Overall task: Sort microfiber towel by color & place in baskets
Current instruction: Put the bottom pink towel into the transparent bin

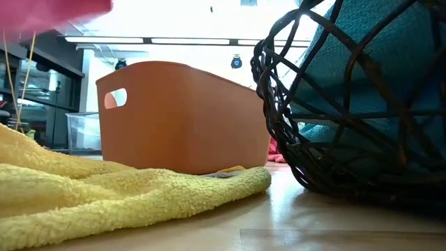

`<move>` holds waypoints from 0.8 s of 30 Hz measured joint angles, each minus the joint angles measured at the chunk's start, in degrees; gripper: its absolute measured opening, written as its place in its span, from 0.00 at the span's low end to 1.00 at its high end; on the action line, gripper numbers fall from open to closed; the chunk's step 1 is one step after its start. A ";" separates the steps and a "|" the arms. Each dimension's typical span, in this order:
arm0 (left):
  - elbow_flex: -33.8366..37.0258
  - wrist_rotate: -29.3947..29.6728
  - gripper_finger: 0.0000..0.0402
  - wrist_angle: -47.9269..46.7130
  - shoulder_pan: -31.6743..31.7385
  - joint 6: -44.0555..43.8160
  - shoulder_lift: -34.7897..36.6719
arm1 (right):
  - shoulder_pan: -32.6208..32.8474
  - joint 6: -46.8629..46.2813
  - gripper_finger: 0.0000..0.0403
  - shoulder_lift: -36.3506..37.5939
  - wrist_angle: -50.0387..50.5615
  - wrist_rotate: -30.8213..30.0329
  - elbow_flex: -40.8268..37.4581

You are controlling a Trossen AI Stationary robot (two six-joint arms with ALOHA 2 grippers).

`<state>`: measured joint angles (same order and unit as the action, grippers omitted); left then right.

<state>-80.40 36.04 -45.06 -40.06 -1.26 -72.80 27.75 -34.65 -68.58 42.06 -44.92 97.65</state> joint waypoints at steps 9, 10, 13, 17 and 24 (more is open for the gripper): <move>0.00 30.34 0.00 -1.87 19.10 4.99 15.22 | -0.35 0.37 0.94 -0.02 0.02 -9.62 0.00; 0.00 30.77 0.00 -2.02 21.53 5.33 15.92 | -0.79 0.62 0.94 -0.02 0.02 -10.36 0.00; 0.00 30.44 0.00 -3.53 27.93 4.85 16.72 | -2.15 1.35 0.94 -0.02 0.04 -11.41 0.00; 0.02 28.64 0.00 -11.03 34.27 0.19 15.08 | -3.90 3.34 0.94 -0.02 0.07 -13.82 0.00; 8.57 24.45 0.00 -14.10 40.28 -13.15 12.94 | -7.13 12.59 0.94 1.30 0.07 -14.83 0.00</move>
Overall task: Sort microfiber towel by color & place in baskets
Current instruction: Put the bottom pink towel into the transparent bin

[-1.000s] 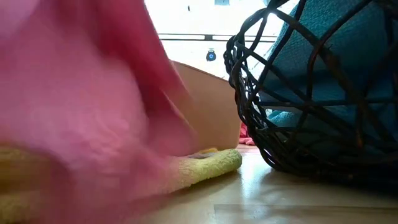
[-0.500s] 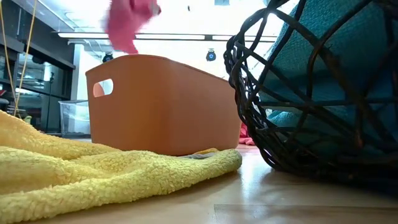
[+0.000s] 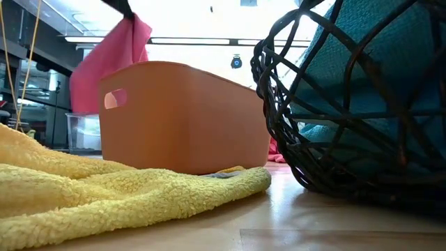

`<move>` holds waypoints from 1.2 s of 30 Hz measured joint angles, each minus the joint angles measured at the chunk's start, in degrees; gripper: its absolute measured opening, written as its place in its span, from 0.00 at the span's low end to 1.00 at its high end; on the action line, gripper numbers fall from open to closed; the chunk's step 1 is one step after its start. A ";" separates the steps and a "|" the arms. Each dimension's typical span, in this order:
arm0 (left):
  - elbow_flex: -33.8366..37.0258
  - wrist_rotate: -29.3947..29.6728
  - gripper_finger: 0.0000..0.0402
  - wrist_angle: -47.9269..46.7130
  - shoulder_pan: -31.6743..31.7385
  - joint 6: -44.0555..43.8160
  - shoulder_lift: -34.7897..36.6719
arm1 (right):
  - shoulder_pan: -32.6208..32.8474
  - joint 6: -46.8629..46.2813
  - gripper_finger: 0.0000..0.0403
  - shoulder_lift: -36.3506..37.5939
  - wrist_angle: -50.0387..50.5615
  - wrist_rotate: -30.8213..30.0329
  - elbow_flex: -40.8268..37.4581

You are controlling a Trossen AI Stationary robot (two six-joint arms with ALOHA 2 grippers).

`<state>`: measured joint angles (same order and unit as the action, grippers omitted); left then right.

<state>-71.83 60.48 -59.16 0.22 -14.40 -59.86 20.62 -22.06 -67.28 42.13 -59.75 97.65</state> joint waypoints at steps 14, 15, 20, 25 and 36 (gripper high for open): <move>10.65 -2.97 0.00 3.42 10.12 -14.31 -3.80 | -2.38 13.21 0.94 9.04 0.14 2.79 0.02; 10.00 -2.58 0.00 3.44 11.43 -12.91 -4.32 | -2.38 13.14 0.94 9.50 0.42 3.54 0.04; 7.43 -0.18 0.00 3.54 17.75 -1.57 -7.12 | -2.38 12.12 0.94 9.83 1.43 4.75 0.07; 6.67 4.60 0.00 4.58 20.88 2.14 -7.71 | -2.38 11.94 0.94 8.32 1.42 4.84 0.07; 9.06 -9.66 0.00 8.38 18.76 -4.12 -7.61 | -2.38 11.65 0.94 5.32 -0.20 0.87 0.04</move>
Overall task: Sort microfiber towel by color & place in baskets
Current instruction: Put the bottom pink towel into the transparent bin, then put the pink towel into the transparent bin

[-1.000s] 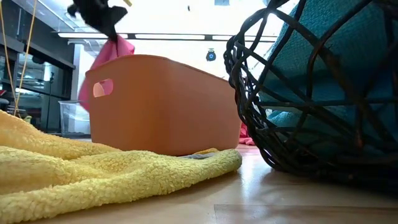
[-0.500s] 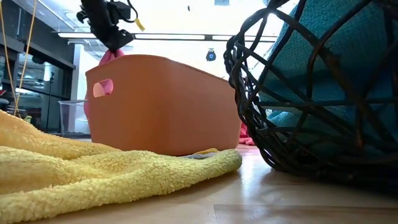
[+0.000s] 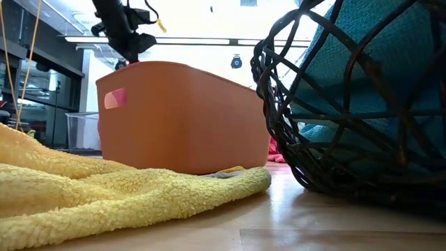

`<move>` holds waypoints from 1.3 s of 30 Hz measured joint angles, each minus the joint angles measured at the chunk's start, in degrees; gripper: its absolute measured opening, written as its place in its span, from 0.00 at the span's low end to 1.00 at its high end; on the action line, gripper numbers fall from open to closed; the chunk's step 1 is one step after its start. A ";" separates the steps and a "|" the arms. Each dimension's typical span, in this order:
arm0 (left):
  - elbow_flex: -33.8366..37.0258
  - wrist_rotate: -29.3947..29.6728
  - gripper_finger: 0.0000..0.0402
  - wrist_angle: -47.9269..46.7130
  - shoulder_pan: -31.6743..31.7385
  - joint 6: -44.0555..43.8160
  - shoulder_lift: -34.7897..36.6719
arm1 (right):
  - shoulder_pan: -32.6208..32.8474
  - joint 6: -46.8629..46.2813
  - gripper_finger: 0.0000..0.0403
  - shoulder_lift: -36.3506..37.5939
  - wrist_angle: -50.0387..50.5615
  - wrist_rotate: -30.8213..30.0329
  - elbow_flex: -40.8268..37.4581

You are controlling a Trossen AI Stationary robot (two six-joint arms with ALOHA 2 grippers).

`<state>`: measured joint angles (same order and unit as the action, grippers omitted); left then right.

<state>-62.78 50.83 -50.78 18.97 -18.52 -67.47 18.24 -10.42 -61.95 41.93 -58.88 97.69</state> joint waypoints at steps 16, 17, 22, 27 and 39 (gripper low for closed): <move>18.41 -11.84 0.13 7.98 -0.04 -4.25 6.38 | -1.29 -5.11 0.94 -0.76 0.26 -1.16 0.00; 18.42 -12.46 0.16 7.98 0.63 -4.30 6.56 | -1.73 -5.14 0.94 -1.00 0.26 -1.07 0.00; 17.86 -24.89 0.33 8.61 3.29 -0.19 8.47 | -4.25 -4.99 0.94 -3.25 1.36 -0.20 -0.02; 15.06 -36.36 0.47 7.28 3.80 -0.05 12.08 | -7.19 -7.99 0.94 -5.60 1.54 5.17 -0.04; 7.62 -38.22 0.57 12.82 1.03 -4.38 25.88 | -23.48 -24.30 0.94 -22.07 5.05 26.27 -0.04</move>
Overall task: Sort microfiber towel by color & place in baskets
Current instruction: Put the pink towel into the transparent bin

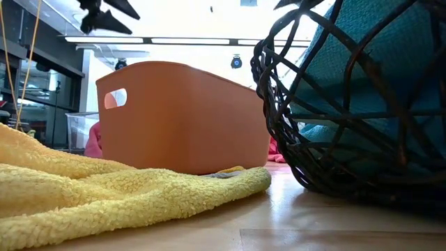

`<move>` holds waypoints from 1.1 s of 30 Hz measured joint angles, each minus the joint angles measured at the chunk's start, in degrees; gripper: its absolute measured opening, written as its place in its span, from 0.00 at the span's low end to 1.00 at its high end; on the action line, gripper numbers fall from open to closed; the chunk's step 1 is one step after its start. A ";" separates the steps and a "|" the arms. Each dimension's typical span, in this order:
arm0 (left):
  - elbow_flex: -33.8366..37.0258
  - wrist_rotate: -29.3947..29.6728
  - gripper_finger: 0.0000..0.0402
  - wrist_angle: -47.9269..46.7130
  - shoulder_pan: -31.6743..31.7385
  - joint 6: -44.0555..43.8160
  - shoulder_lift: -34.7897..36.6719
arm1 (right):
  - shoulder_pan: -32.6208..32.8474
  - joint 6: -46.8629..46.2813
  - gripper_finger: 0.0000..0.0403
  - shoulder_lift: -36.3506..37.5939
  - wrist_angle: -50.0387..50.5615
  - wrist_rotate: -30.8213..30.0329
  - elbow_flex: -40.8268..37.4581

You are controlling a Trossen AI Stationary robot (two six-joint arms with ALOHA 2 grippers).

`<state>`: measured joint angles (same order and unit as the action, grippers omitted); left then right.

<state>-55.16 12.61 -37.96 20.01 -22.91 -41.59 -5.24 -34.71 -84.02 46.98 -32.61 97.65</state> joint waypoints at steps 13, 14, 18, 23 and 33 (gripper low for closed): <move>0.02 -6.37 0.57 3.01 -0.26 1.99 1.31 | -20.95 -6.07 0.94 -20.87 20.66 11.10 0.00; 0.02 -6.39 0.57 3.45 -0.26 1.58 1.00 | -21.76 -5.55 0.94 -22.42 20.60 11.63 0.00; 0.02 -6.42 0.57 4.39 -0.24 1.50 -0.09 | -23.94 -3.91 0.94 -27.17 20.60 14.82 0.00; 0.02 -6.44 0.57 5.09 -0.24 1.56 -0.77 | -24.94 -0.59 0.94 -31.70 20.77 19.28 0.00; 0.04 -6.44 0.57 5.03 -0.24 2.08 -0.85 | -25.14 1.38 0.94 -29.83 18.99 19.07 -7.71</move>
<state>-55.12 6.17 -32.93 19.77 -20.82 -42.44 -30.38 -33.34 -113.85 65.97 -13.54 89.93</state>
